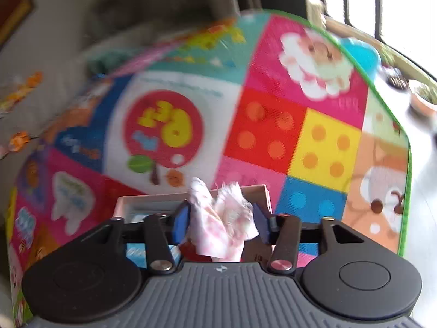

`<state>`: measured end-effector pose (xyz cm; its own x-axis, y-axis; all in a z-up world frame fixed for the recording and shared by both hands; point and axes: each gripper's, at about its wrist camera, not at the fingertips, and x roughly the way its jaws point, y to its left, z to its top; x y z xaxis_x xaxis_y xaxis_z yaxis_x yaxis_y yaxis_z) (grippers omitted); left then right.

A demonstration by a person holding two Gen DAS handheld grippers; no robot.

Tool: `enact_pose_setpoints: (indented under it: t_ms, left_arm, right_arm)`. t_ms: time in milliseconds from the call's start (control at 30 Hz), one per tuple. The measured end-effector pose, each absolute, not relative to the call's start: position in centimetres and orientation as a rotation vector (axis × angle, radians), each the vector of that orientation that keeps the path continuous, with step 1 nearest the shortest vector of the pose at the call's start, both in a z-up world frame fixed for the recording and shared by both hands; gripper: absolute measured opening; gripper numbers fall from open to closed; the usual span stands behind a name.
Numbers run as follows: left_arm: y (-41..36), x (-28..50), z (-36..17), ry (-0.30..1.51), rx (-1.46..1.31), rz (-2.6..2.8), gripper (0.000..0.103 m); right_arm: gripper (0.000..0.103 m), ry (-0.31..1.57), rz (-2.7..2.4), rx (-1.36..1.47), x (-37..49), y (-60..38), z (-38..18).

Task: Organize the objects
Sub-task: 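Lower the figurine and lace cloth into the pink box with both grippers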

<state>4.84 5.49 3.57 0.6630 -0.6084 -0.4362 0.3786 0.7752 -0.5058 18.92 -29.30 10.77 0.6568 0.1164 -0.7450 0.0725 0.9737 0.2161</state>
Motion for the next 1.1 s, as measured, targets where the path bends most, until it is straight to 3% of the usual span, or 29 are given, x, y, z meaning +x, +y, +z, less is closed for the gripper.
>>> enact_pose_setpoints:
  t_ms: [100, 233, 467, 567, 867, 967, 1033, 1100]
  left_arm:
    - [7.4, 4.8, 3.3, 0.597, -0.432, -0.554, 0.037]
    - [8.6, 4.9, 2.8, 0.565, -0.504, -0.580, 0.037]
    - [9.0, 5.3, 1.7, 0.582, -0.550, -0.591, 0.037]
    - [9.0, 5.5, 1.4, 0.581, -0.558, -0.596, 0.037]
    - [8.9, 5.8, 0.7, 0.603, -0.569, -0.588, 0.037]
    - [8.7, 5.8, 0.7, 0.612, -0.555, -0.579, 0.037]
    - [8.6, 5.6, 0.8, 0.605, -0.547, -0.577, 0.037]
    - [8.7, 5.5, 0.9, 0.595, -0.547, -0.578, 0.037]
  right_arm:
    - [0.058, 0.804, -0.005, 0.210, 19.5, -28.8, 11.4]
    - [0.058, 0.812, 0.022, 0.206, 20.7, -27.8, 11.8]
    - [0.057, 0.961, -0.064, 0.257, 24.0, -27.3, 6.3]
    - [0.066, 0.970, -0.044, 0.280, 24.1, -27.0, 5.2]
    - [0.068, 0.843, 0.057, 0.270, 20.8, -28.4, 10.3]
    - [0.064, 0.841, -0.026, 0.245, 21.1, -29.2, 9.6]
    - [0.048, 0.866, -0.043, 0.291, 21.7, -30.0, 8.5]
    - [0.047, 0.874, -0.011, 0.334, 21.8, -29.9, 7.9]
